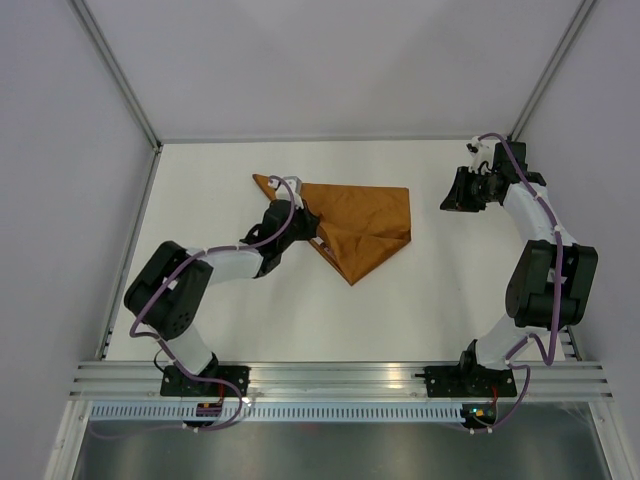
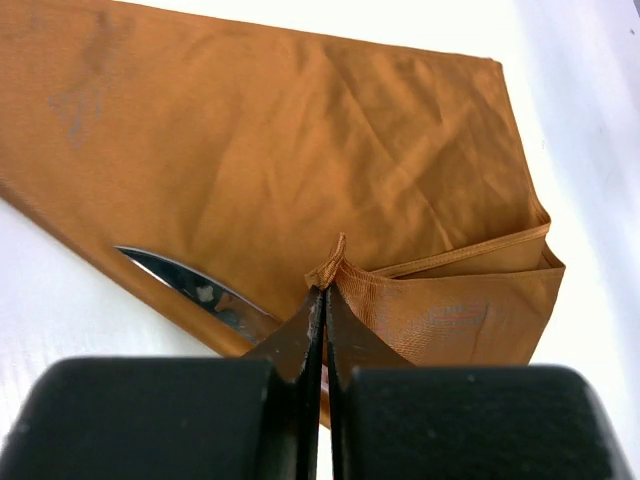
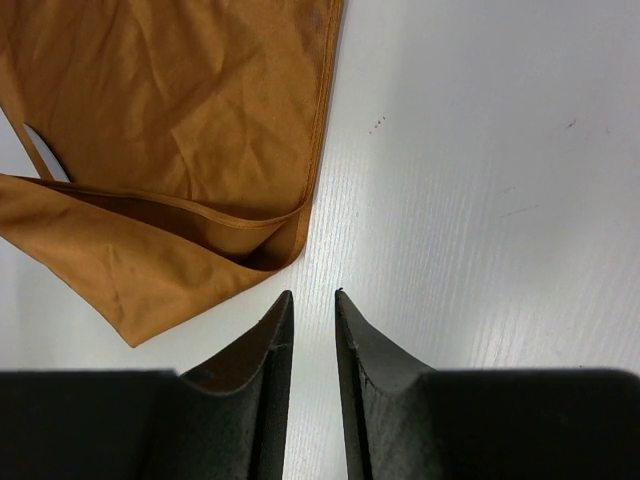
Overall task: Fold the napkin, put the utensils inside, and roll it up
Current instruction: Fold the napkin at the center of the board.
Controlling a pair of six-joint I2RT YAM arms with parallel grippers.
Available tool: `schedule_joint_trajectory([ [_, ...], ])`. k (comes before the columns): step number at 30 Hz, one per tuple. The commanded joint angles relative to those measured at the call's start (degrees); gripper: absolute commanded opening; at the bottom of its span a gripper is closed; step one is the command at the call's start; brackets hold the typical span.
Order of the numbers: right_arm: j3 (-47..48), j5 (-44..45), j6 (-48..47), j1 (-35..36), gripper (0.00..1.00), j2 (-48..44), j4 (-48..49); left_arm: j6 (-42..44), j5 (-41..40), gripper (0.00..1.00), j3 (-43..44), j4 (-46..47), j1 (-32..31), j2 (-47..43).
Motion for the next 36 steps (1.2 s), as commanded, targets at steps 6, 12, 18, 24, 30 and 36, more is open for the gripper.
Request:
schedule_joint_trajectory([
  [6,0.15,-0.49,0.13,-0.08,0.29,-0.64,0.44,-5.00,4.61,0.02,-0.45,0.40,4.35,-0.07],
  [12,0.15,-0.40,-0.05,0.01,0.29,-0.12,0.35,-6.14,5.41,0.02,-1.32,1.54,5.67,1.33],
  [18,0.24,-0.14,-0.14,0.18,0.29,0.24,0.17,-7.19,7.07,0.02,-2.20,3.30,6.90,2.48],
  [24,0.24,0.12,-0.22,0.36,0.29,0.41,0.26,-7.81,8.74,0.02,-2.12,4.53,7.87,3.97],
  [30,0.24,0.12,-0.40,0.45,0.28,0.59,0.09,-8.25,10.24,0.02,-1.33,4.80,8.75,5.20],
  [36,0.06,0.21,-0.31,0.45,0.28,0.67,0.17,-8.34,11.03,0.02,-0.19,4.01,9.36,5.90],
])
